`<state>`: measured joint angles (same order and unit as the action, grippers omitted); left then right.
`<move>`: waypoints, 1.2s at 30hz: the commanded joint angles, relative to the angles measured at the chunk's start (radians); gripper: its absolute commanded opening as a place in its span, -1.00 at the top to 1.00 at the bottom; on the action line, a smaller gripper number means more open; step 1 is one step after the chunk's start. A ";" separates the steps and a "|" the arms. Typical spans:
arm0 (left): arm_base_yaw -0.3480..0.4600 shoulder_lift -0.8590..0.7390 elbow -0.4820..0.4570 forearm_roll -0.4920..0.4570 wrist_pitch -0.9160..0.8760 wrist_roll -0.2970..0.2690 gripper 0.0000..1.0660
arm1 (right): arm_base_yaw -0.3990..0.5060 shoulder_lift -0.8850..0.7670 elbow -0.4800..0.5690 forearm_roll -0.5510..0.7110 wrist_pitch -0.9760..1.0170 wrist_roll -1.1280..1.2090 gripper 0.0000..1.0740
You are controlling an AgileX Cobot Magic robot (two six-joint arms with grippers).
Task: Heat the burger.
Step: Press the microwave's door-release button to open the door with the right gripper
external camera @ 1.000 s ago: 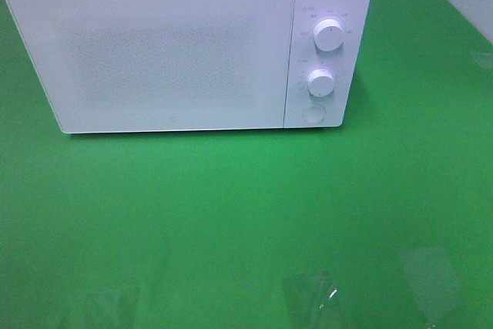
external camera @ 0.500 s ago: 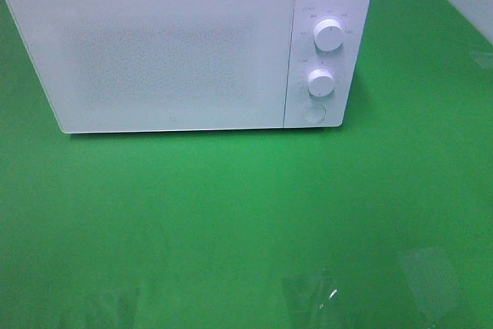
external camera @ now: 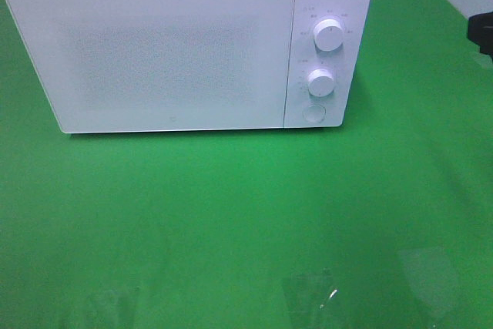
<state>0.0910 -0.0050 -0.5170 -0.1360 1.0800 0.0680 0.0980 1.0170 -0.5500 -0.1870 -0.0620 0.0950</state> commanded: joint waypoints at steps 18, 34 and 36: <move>0.004 -0.016 0.001 -0.007 -0.014 0.000 -0.84 | 0.092 0.351 0.164 0.297 -0.674 -0.123 -0.36; 0.004 -0.016 0.001 -0.007 -0.014 0.000 -0.84 | 0.578 0.625 0.203 0.812 -1.111 -0.342 -0.36; 0.004 -0.016 0.001 -0.007 -0.014 0.000 -0.84 | 0.595 0.634 0.203 0.828 -1.118 -0.341 -0.36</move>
<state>0.0910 -0.0050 -0.5170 -0.1360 1.0800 0.0680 0.6420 1.6260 -0.3460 0.5850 -1.1250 -0.2300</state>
